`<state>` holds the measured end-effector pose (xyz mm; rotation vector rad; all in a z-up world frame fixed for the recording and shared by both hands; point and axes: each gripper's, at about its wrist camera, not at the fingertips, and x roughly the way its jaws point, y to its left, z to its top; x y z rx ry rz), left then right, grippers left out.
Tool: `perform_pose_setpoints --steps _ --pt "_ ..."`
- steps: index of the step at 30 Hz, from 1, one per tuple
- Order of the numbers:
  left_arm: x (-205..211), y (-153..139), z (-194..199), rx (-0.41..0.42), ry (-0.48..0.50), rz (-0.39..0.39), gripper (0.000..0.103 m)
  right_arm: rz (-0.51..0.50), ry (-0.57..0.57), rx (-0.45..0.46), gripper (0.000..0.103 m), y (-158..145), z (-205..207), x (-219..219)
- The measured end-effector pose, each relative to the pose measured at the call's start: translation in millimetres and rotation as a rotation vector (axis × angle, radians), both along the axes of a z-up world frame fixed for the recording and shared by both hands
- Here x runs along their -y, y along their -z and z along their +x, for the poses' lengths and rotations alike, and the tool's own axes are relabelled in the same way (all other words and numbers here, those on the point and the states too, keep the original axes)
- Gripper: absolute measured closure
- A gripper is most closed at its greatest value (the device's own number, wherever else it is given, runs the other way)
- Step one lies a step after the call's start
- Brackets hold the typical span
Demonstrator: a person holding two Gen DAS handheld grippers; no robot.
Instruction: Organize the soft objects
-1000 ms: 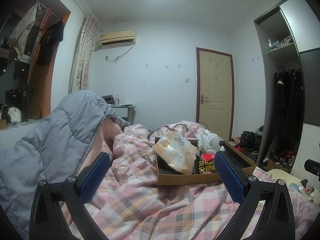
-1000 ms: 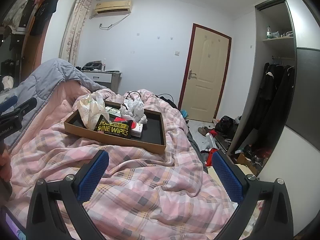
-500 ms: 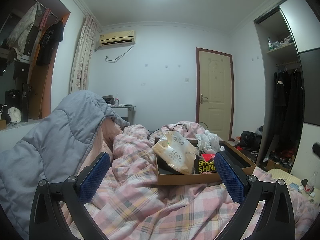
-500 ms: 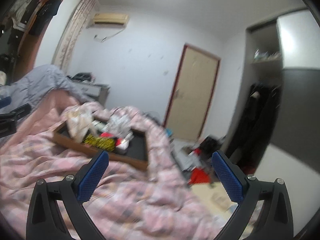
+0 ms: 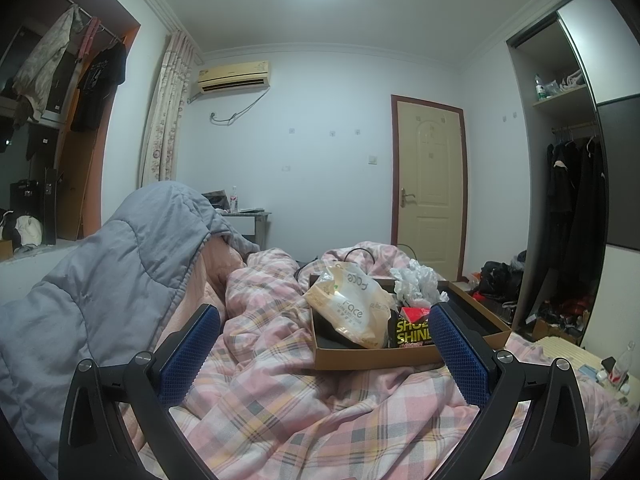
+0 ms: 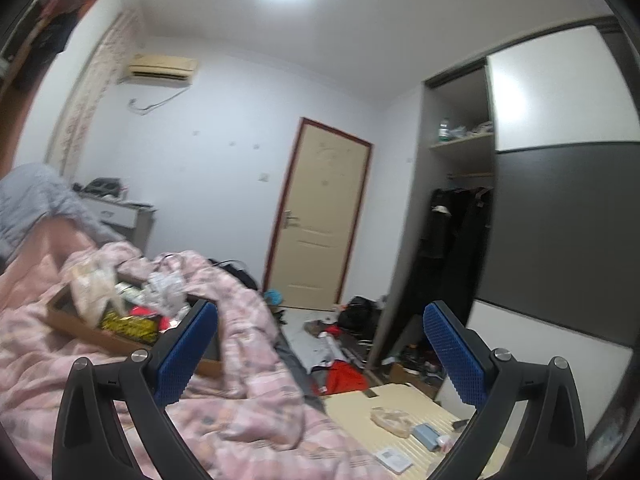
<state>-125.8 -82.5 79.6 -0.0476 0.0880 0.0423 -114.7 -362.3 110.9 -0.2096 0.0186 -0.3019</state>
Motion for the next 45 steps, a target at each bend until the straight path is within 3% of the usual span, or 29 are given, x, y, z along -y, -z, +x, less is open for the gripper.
perform_pose_setpoints --steps 14,25,45 --pt "0.7 0.0 0.0 0.0 0.0 0.001 0.0 0.127 0.176 0.023 0.0 -6.9 3.5 22.5" --pt "1.6 -0.1 0.1 -0.001 0.0 0.003 0.0 0.355 0.333 0.126 0.0 -12.5 -12.4 67.8" --pt "2.6 0.6 -0.1 -0.002 0.001 0.007 0.0 0.382 0.307 0.16 0.0 -16.9 -17.6 70.6"
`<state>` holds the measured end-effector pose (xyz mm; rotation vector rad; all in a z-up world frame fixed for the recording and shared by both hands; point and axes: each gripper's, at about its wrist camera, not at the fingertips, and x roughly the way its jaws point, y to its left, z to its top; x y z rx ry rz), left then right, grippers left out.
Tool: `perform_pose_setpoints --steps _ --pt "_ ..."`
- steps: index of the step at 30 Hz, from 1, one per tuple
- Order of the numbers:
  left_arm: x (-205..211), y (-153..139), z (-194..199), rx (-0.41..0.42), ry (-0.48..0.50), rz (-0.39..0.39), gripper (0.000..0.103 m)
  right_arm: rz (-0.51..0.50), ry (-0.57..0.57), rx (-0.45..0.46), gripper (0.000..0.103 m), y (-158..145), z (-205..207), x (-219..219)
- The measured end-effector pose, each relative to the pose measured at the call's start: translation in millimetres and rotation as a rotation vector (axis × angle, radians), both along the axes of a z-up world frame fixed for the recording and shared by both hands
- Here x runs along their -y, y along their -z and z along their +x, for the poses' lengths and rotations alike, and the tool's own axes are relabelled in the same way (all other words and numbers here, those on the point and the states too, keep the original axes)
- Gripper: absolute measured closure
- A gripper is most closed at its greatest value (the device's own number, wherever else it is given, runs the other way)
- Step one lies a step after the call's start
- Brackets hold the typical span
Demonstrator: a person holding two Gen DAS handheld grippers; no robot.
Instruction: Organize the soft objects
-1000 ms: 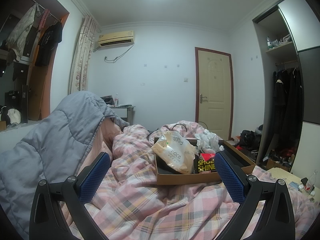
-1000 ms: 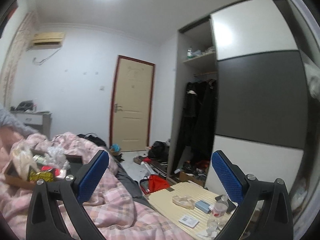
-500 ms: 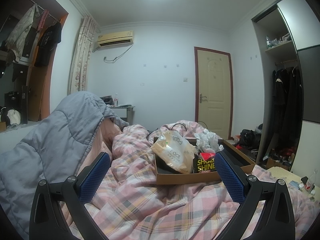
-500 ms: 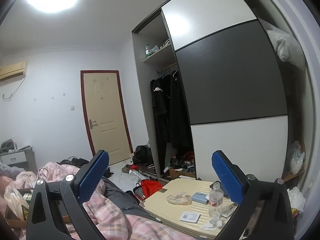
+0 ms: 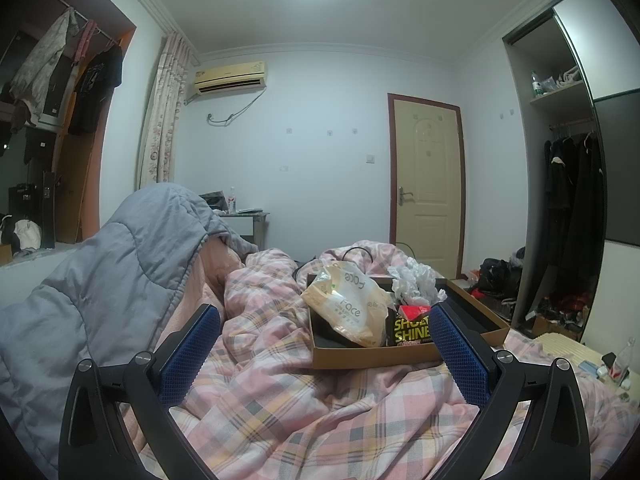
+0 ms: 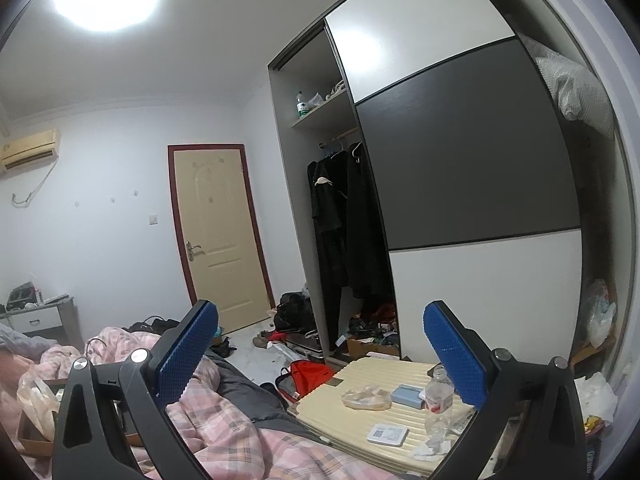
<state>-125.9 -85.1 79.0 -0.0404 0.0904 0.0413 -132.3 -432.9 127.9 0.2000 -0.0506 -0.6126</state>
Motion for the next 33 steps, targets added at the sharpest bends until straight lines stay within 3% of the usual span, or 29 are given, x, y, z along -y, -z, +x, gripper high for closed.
perform_pose_setpoints --steps 16,21,33 --pt "0.6 0.0 0.1 0.0 0.0 0.001 0.0 0.012 -0.085 0.011 0.0 0.8 -1.7 3.1" --pt "1.5 0.3 0.0 -0.002 0.002 0.002 0.0 0.053 -0.198 -0.038 0.0 1.2 6.8 8.4" --pt "0.8 2.6 1.6 -0.015 0.005 -0.005 0.0 -0.017 -0.243 -0.133 0.0 10.5 25.5 -8.1"
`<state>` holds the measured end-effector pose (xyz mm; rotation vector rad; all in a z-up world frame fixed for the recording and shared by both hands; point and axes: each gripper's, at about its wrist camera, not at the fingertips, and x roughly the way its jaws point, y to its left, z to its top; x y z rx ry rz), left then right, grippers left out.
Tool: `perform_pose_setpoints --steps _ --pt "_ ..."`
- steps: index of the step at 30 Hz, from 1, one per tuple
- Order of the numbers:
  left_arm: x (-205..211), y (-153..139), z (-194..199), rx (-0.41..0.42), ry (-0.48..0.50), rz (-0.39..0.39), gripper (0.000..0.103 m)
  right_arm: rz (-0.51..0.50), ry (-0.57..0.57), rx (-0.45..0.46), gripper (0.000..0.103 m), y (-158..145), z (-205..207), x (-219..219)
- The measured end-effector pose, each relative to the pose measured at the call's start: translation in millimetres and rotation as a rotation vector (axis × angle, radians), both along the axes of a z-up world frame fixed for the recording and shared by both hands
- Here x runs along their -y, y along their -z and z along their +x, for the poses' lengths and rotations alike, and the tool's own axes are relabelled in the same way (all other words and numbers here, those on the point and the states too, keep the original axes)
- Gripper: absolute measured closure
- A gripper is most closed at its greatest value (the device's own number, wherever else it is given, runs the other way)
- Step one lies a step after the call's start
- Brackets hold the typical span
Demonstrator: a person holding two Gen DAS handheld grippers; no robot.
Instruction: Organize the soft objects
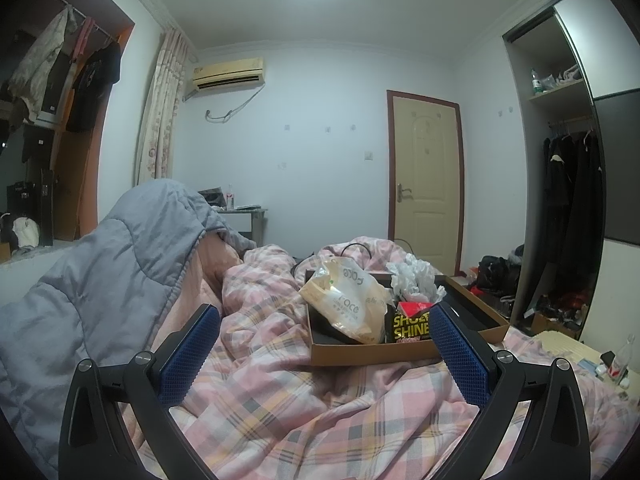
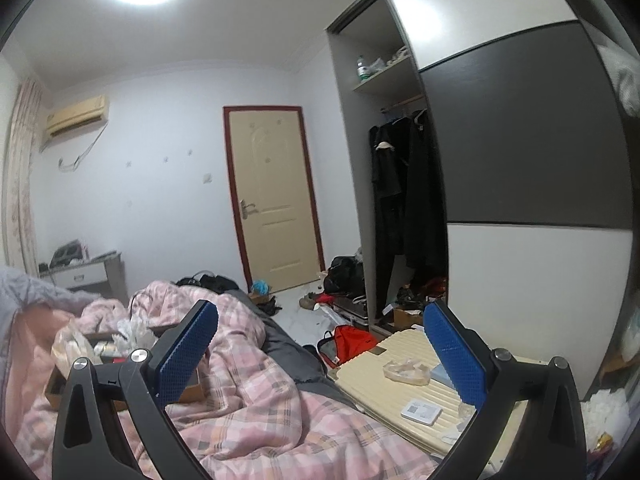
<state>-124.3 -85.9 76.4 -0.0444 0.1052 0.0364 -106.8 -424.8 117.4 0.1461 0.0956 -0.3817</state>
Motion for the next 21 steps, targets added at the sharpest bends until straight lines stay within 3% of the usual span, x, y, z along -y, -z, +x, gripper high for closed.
perform_pose_setpoints --steps 10,15,20,21 --pt "-14.1 14.4 22.5 -0.074 0.024 -0.032 0.0 -0.055 -0.1 -0.054 0.001 13.5 17.6 -13.6" --pt "-28.2 28.3 47.9 -0.147 0.014 -0.061 0.0 -0.055 -0.211 -0.097 0.001 41.3 57.7 -24.7" --pt "-49.3 35.2 75.1 -0.212 0.103 -0.19 0.017 -0.071 -0.367 -0.201 0.001 71.7 97.7 -42.3" --pt "-50.9 32.6 83.4 -0.226 0.126 -0.213 0.03 -0.072 -0.384 -0.211 0.002 73.7 99.8 -44.7"
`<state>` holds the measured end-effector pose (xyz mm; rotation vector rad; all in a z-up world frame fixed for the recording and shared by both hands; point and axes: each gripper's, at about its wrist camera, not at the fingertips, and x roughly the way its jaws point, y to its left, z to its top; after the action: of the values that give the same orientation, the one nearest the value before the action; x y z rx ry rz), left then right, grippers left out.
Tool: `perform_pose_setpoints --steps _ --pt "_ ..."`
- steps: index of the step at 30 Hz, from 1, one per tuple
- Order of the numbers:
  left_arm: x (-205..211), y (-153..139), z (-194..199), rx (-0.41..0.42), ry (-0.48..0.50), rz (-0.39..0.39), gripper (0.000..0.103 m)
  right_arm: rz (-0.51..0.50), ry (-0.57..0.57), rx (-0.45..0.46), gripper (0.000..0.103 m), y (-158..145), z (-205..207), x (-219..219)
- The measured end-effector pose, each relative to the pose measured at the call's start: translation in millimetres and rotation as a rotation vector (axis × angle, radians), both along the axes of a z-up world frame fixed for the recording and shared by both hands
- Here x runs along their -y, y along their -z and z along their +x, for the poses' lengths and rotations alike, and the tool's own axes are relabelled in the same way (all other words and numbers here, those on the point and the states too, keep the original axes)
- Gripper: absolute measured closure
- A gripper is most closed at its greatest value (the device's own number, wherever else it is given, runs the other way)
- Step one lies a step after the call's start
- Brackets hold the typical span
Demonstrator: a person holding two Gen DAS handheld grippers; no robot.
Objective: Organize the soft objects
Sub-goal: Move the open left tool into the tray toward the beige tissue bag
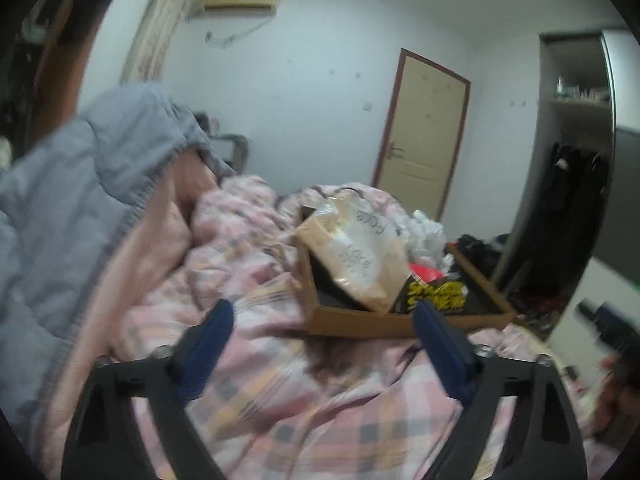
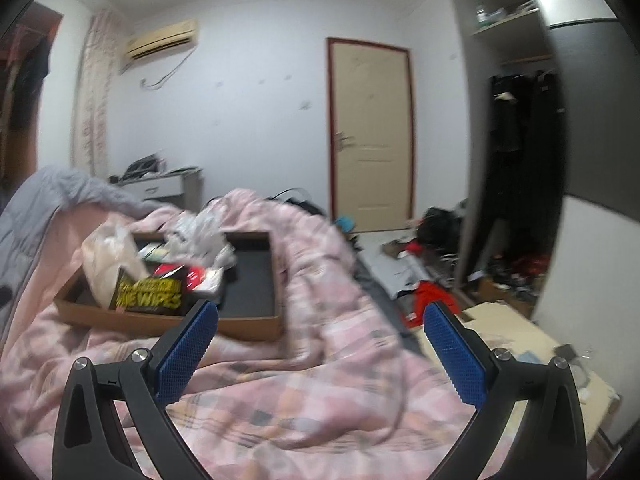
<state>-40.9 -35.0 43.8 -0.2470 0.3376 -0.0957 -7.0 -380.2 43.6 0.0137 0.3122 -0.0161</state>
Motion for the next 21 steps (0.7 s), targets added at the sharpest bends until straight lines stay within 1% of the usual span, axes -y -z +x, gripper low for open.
perform_pose_setpoints --steps 1,2,4,5,6,7,8,9,11,13,15,16,17,18,19,21 --pt "-0.8 -3.9 8.6 -0.016 0.022 -0.018 0.036 -0.003 -0.015 -0.009 0.003 1.0 1.1 -2.3" --pt "1.1 -10.6 21.6 -0.039 0.045 -0.037 0.036 -0.009 -0.033 -0.011 0.007 1.7 0.2 -5.2" --pt "6.4 -23.5 42.5 -0.072 0.077 -0.048 0.036 -0.02 -0.048 -0.006 0.007 -0.6 -2.2 -6.8" --pt "11.5 -28.6 50.8 -0.078 0.094 -0.051 0.036 -0.023 -0.06 0.01 0.007 -2.2 -5.4 -7.3" --pt "16.4 -35.0 61.0 -0.087 0.106 -0.05 0.035 -0.02 -0.07 0.025 0.007 -2.8 -6.9 -6.2" --pt "20.6 -40.7 70.1 -0.095 0.108 -0.043 0.029 -0.015 -0.081 0.038 0.007 -3.3 -8.5 -4.8" --pt "24.6 -46.5 83.0 -0.109 0.105 -0.042 0.025 -0.008 -0.097 0.051 0.007 -3.6 -7.9 -3.9" --pt "28.6 -49.3 93.6 -0.124 0.103 -0.042 0.025 0.001 -0.11 0.063 0.007 -4.6 -8.3 -2.3" --pt "37.8 -48.8 124.7 -0.207 0.11 -0.051 0.025 0.026 -0.15 0.1 0.007 -5.2 -2.9 -2.0" --pt "45.5 -40.2 153.6 -0.305 0.095 -0.041 0.025 0.043 -0.156 0.106 0.007 -5.1 2.5 -1.1" --pt "52.8 -24.9 181.0 -0.398 0.055 0.009 0.026 0.048 -0.149 0.091 0.007 -2.8 8.9 -1.1" --pt "54.2 -16.5 191.3 -0.432 0.031 0.031 0.028 0.054 -0.159 0.08 0.007 -0.8 10.6 -0.9" --pt "56.7 -10.5 195.6 -0.448 0.015 0.043 0.034 0.059 -0.167 0.076 0.007 1.2 11.7 -2.3" --pt "56.2 -6.8 197.1 -0.451 0.008 0.047 0.059 0.064 -0.17 0.076 0.007 2.8 11.7 -2.6" --pt "56.2 -3.8 196.3 -0.453 0.012 0.044 0.078 0.064 -0.166 0.08 0.007 3.9 10.4 -3.3" --pt "55.6 -2.4 188.5 -0.431 0.05 0.017 0.086 0.059 -0.154 0.097 0.007 4.2 5.7 -4.4"
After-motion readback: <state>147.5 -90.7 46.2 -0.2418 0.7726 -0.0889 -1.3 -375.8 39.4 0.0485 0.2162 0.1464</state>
